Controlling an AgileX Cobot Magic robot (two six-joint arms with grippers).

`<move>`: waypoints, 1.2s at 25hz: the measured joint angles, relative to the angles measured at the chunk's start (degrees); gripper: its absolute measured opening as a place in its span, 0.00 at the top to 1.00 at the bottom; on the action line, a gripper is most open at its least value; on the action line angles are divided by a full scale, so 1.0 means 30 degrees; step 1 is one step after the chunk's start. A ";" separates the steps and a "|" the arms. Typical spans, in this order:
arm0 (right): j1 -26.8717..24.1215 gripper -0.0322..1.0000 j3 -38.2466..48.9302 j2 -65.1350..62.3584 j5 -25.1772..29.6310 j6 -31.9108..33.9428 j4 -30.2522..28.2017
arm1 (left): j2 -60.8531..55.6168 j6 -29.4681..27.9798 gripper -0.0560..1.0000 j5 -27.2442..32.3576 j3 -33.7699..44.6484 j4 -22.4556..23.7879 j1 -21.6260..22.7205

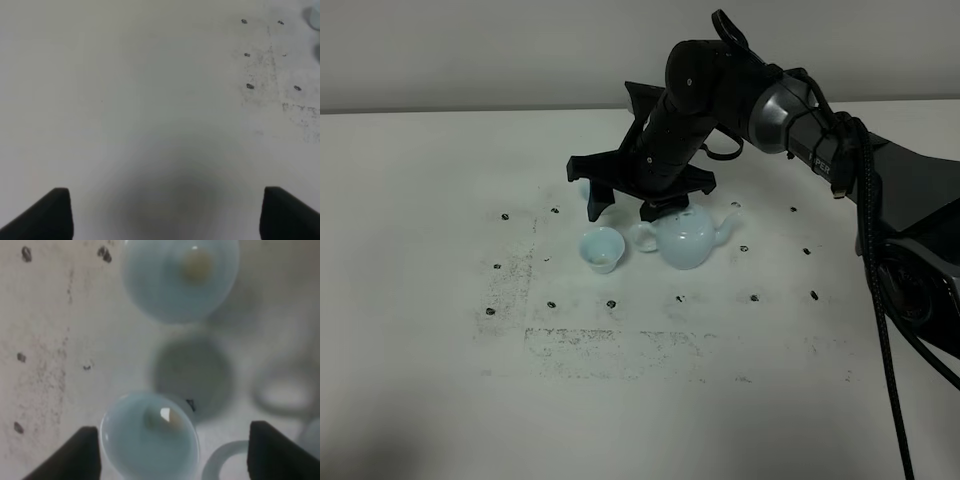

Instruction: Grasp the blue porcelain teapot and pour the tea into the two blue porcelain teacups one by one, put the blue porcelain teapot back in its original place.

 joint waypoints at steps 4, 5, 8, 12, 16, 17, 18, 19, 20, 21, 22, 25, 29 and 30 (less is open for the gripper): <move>0.0000 0.40 0.0000 0.0000 0.0693 0.0000 -0.0057 | 0.0000 0.0000 0.26 0.0000 0.0000 0.0000 0.0000; 0.0000 0.40 0.0000 0.0000 0.0796 -0.0014 -0.0057 | 0.0000 0.0000 0.26 0.0000 0.0000 0.0000 0.0000; 0.0000 0.40 -0.0015 0.0000 0.1064 -0.0171 -0.0038 | 0.0000 0.0000 0.26 0.0000 0.0000 0.0000 0.0000; 0.0000 0.40 -0.0015 0.0000 0.1881 -0.0456 0.0025 | 0.0000 0.0000 0.26 0.0000 0.0000 0.0000 0.0000; 0.0000 0.40 -0.0015 0.0000 0.2214 -0.0716 0.0074 | 0.0000 0.0000 0.26 0.0000 0.0000 0.0000 0.0000; 0.0000 0.40 -0.0015 0.0000 0.2236 -0.0830 0.0097 | 0.0000 0.0000 0.26 0.0000 0.0000 0.0000 0.0000; 0.0000 0.40 -0.0015 0.0000 0.2254 -0.0964 0.0097 | 0.0000 0.0000 0.26 0.0000 0.0000 0.0000 0.0000; 0.0000 0.40 -0.0015 0.0000 0.2276 -0.1098 0.0104 | 0.0000 0.0000 0.26 0.0000 0.0000 0.0000 0.0000; 0.0000 0.40 -0.0015 0.0000 0.2273 -0.1137 0.0104 | 0.0000 0.0000 0.26 0.0000 0.0000 0.0000 0.0000; 0.0000 0.40 -0.0015 0.0000 0.2273 -0.1213 0.0120 | 0.0000 0.0000 0.26 0.0000 0.0000 0.0000 0.0000; 0.0000 0.40 -0.0015 0.0000 0.2286 -0.1303 0.0126 | 0.0000 0.0000 0.26 0.0000 0.0000 0.0000 0.0000; 0.0000 0.40 -0.0015 0.0000 0.2286 -0.1443 0.0142 | 0.0000 0.0000 0.26 0.0000 0.0000 0.0000 0.0000; 0.0000 0.40 -0.0015 0.0000 0.2286 -0.1443 0.0314 | 0.0000 0.0000 0.26 0.0000 0.0000 0.0000 0.0000; 0.0000 0.40 -0.0015 0.0000 0.2286 -0.1458 0.0345 | 0.0000 0.0000 0.26 0.0000 0.0000 0.0000 0.0000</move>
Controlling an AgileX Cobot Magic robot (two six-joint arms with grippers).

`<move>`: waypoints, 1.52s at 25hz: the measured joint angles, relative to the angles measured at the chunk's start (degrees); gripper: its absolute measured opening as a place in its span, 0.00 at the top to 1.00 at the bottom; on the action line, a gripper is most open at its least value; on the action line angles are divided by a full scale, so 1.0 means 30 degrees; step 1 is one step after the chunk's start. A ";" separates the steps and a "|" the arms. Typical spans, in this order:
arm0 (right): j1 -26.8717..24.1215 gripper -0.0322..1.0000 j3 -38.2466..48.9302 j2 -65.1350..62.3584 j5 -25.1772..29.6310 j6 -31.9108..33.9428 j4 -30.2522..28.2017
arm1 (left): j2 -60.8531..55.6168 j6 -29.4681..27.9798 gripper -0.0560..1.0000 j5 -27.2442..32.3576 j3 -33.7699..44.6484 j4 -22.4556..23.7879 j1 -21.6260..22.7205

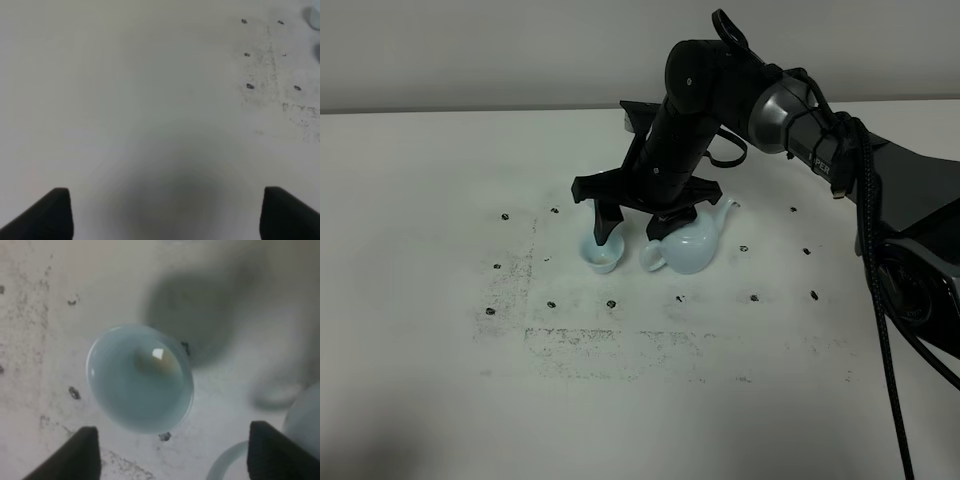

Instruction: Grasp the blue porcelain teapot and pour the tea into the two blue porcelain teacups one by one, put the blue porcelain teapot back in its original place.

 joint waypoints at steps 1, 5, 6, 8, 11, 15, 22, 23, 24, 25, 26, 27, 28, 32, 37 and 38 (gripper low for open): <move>0.0000 0.40 0.0000 0.0000 0.0000 0.0000 0.0043 | 0.0000 0.0000 0.26 0.0000 0.0000 0.0000 0.0000; 0.0000 0.40 -0.0514 0.0013 0.0084 -0.0149 0.0018 | 0.0000 0.0000 0.26 0.0000 0.0000 0.0000 0.0000; 0.0000 0.40 -0.0825 0.0013 0.0084 -0.0149 -0.0044 | 0.0000 0.0000 0.26 0.0000 0.0000 0.0000 0.0000; 0.0017 0.40 -0.1480 0.0013 0.0084 -0.0149 -0.0324 | 0.0000 0.0000 0.26 0.0000 0.0000 0.0000 0.0000; 0.0018 0.40 -0.2492 0.0013 0.0084 -0.0149 -0.0462 | 0.0000 0.0000 0.26 0.0000 0.0000 0.0000 0.0000; 0.0395 0.40 -0.2881 -0.0201 0.0066 -0.0274 -0.0393 | 0.0000 0.0000 0.26 0.0000 0.0000 0.0000 0.0000; 0.1902 0.40 -0.2692 -0.2119 0.0092 -0.0491 -0.1320 | 0.0000 0.0000 0.26 0.0000 0.0000 0.0000 0.0000; 0.1947 0.40 -0.2298 -0.2724 0.0075 -0.0491 -0.1571 | 0.0000 0.0000 0.26 0.0000 0.0000 0.0000 0.0000; 0.1963 0.40 -0.1653 -0.3357 0.0056 -0.0491 -0.1748 | 0.0000 0.0000 0.26 0.0000 0.0000 0.0000 0.0000; 0.1963 0.40 -0.0935 -0.4151 0.0035 -0.0491 -0.1982 | 0.0000 0.0000 0.26 0.0000 0.0000 0.0000 0.0000; 0.1963 0.40 -0.0005 -0.4912 0.0057 -0.0491 -0.2158 | 0.0000 0.0000 0.26 0.0000 0.0000 0.0000 0.0000; 0.1943 0.40 0.0876 -0.5549 0.0074 -0.0491 -0.2305 | 0.0000 0.0000 0.26 0.0000 0.0000 0.0000 0.0000; 0.1943 0.40 0.1640 -0.5948 0.0139 -0.0491 -0.2494 | 0.0000 0.0000 0.26 0.0000 0.0000 0.0000 0.0000; 0.1943 0.40 0.3451 -0.6291 0.0128 -0.0526 -0.2575 | 0.0000 0.0000 0.26 0.0000 0.0000 0.0000 0.0000; 0.1943 0.40 0.4212 -0.4754 -0.2025 -0.0565 -0.0889 | 0.0000 0.0000 0.26 0.0000 0.0000 0.0000 0.0000; 0.1943 0.40 0.4212 -0.4460 -0.2673 -0.0565 -0.0622 | 0.0000 0.0000 0.26 0.0000 0.0000 0.0000 0.0000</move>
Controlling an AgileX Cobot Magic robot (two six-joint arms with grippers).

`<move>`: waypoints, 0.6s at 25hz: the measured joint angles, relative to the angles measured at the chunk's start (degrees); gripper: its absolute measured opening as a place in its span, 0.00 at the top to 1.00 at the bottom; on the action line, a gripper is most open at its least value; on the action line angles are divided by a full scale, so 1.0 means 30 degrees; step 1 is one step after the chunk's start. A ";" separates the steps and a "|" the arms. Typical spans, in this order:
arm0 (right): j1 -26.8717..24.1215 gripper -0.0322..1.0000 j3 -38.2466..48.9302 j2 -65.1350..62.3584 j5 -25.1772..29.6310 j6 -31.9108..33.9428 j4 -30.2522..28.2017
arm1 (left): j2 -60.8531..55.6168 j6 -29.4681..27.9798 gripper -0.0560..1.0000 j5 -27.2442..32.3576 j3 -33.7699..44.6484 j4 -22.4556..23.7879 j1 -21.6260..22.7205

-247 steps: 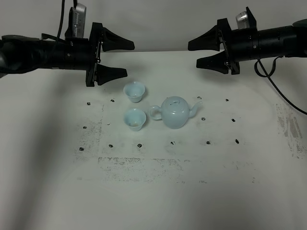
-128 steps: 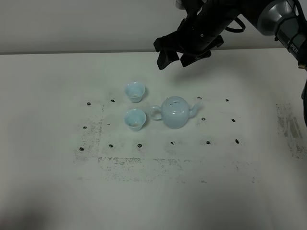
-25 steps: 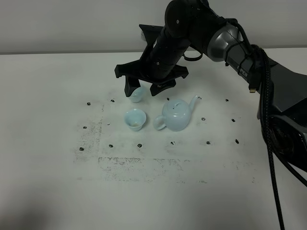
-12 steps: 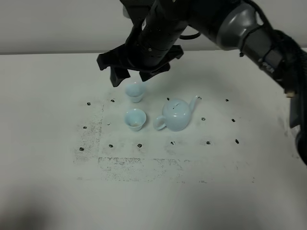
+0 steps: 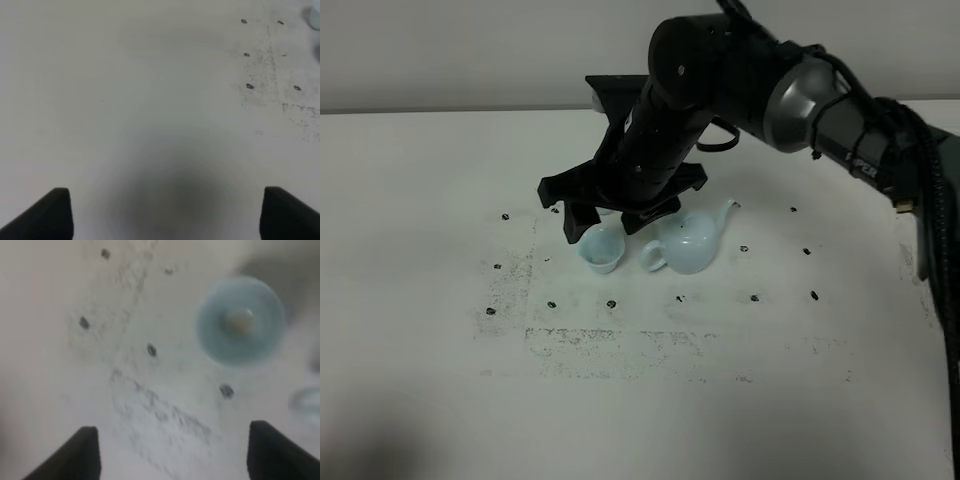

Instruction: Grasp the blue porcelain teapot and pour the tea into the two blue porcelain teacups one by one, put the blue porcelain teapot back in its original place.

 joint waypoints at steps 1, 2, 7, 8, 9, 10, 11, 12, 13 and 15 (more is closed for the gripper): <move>0.0000 0.40 0.0006 0.0404 -0.0581 0.0000 0.0259 | 0.0000 0.0000 0.26 0.0000 0.0000 0.0000 0.0000; 0.0000 0.40 0.0006 0.0760 -0.0992 0.0019 0.0416 | 0.0000 0.0000 0.26 0.0000 0.0000 0.0000 0.0000; 0.0000 0.40 0.0105 0.1483 -0.2571 0.0169 0.0579 | 0.0000 0.0000 0.26 0.0000 0.0000 0.0000 0.0000; 0.0000 0.40 0.0105 0.1499 -0.2803 0.0249 0.0460 | 0.0000 0.0000 0.26 0.0000 0.0000 0.0000 0.0000; 0.0000 0.40 0.0105 0.1538 -0.2910 0.0359 0.0231 | 0.0000 0.0000 0.26 0.0000 0.0000 0.0000 0.0000; -0.0014 0.40 0.0105 0.1585 -0.2953 0.0445 -0.0003 | 0.0000 0.0000 0.26 0.0000 0.0000 0.0000 0.0000; -0.0042 0.40 0.0105 0.1664 -0.2930 0.0572 -0.0149 | 0.0000 0.0000 0.26 0.0000 0.0000 0.0000 0.0000; -0.0071 0.40 0.0105 0.1758 -0.2907 0.0638 -0.0304 | 0.0000 0.0000 0.26 0.0000 0.0000 0.0000 0.0000; -0.0117 0.40 0.0105 0.1886 -0.2854 0.0681 -0.0378 | 0.0000 0.0000 0.26 0.0000 0.0000 0.0000 0.0000; -0.0229 0.40 0.0105 0.2119 -0.2601 0.0723 -0.0427 | 0.0000 0.0000 0.26 0.0000 0.0000 0.0000 0.0000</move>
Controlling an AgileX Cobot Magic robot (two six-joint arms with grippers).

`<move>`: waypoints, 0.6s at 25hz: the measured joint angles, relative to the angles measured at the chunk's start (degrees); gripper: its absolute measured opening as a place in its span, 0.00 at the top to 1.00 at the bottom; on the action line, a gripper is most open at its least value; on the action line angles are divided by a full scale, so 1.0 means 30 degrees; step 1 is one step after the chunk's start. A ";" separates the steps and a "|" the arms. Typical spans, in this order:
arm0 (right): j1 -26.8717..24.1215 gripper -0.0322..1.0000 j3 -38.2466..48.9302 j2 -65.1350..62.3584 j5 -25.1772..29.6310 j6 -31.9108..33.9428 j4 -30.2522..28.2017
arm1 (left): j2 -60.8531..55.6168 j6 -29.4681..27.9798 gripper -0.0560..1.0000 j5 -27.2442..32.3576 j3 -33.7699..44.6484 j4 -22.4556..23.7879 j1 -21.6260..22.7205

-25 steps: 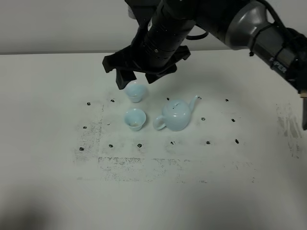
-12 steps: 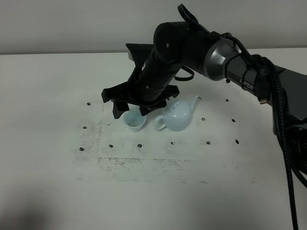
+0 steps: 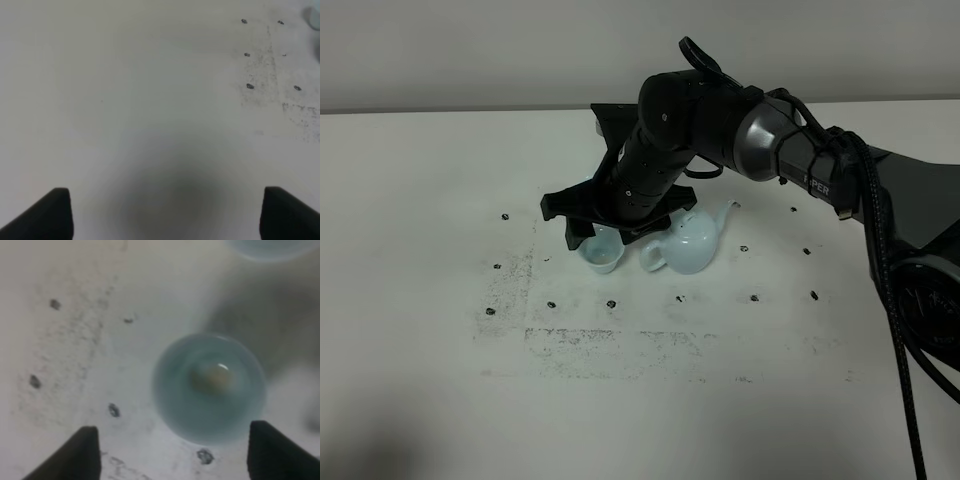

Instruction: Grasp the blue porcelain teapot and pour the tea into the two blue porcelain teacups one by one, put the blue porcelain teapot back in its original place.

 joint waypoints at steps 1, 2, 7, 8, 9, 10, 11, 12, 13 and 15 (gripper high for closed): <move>-0.0070 0.40 0.0000 0.0135 0.0139 0.0045 -0.0068 | 0.0000 0.0000 0.26 0.0000 0.0000 0.0000 0.0000; -0.0155 0.40 0.0000 0.0228 0.0290 0.0062 -0.0071 | 0.0000 0.0000 0.26 0.0000 0.0000 0.0000 0.0000; -0.0247 0.40 0.0000 0.0347 0.1021 0.0065 -0.0203 | 0.0000 0.0000 0.26 0.0000 0.0000 0.0000 0.0000; -0.0247 0.40 0.0000 0.0347 0.1216 0.0065 -0.0216 | 0.0000 0.0000 0.26 0.0000 0.0000 0.0000 0.0000; -0.0263 0.40 0.0000 0.0347 0.1488 0.0065 -0.0275 | 0.0000 0.0000 0.26 0.0000 0.0000 0.0000 0.0000; -0.0263 0.40 0.0000 0.0347 0.1791 0.0065 -0.0341 | 0.0000 0.0000 0.26 0.0000 0.0000 0.0000 0.0000; -0.0263 0.40 0.0000 0.0347 0.2074 0.0065 -0.0373 | 0.0000 0.0000 0.26 0.0000 0.0000 0.0000 0.0000; -0.0263 0.40 0.0000 0.0347 0.2286 0.0065 -0.0390 | 0.0000 0.0000 0.26 0.0000 0.0000 0.0000 0.0000; -0.0263 0.40 0.0000 0.0347 0.2475 0.0065 -0.0411 | 0.0000 0.0000 0.26 0.0000 0.0000 0.0000 0.0000; -0.0263 0.40 0.0000 0.0347 0.2918 0.0006 -0.0411 | 0.0000 0.0000 0.26 0.0000 0.0000 0.0000 0.0000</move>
